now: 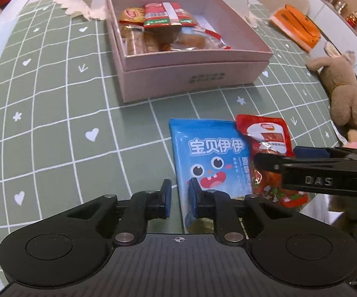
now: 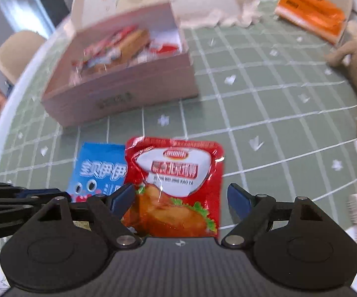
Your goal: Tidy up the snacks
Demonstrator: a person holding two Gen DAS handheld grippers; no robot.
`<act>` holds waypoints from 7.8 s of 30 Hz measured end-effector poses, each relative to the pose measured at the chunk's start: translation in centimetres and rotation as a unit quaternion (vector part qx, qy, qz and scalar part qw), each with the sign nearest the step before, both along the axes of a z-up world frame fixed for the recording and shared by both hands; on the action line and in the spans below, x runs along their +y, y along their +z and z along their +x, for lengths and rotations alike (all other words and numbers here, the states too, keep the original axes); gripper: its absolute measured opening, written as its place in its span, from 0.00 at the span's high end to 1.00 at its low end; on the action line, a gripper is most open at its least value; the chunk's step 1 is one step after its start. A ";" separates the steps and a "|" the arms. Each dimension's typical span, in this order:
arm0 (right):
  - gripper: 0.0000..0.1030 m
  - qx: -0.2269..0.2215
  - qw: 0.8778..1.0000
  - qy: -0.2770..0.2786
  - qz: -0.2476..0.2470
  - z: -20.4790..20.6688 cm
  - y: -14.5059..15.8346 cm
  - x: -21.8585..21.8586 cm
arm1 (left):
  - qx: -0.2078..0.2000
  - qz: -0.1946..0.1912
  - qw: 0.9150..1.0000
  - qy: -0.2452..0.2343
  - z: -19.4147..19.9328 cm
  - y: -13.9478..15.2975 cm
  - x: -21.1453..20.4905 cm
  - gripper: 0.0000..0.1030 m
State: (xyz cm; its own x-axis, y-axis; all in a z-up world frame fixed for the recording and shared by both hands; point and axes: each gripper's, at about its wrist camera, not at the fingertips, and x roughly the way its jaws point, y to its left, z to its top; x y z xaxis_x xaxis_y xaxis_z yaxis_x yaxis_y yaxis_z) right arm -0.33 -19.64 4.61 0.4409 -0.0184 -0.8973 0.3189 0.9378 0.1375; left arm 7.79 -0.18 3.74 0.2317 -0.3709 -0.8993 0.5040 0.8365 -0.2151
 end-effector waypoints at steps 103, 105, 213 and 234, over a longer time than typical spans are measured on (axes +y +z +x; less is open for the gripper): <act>0.59 0.067 0.995 0.007 -0.075 3.2 2.2 1.3 | -0.039 -0.001 0.993 -0.110 1.2 2.5 -1.4 0.18; 0.62 0.071 0.995 0.011 -0.076 3.7 2.6 2.0 | -0.043 -0.022 0.992 -0.117 2.8 4.0 -1.1 0.18; 0.00 0.122 0.978 -0.162 0.047 15.6 -0.4 24.0 | 0.014 0.028 0.991 -0.130 8.4 -1.1 22.8 0.75; 0.03 0.167 0.984 -0.057 0.000 19.3 -0.9 28.8 | 0.026 0.012 0.997 -0.075 6.7 -0.5 26.4 0.75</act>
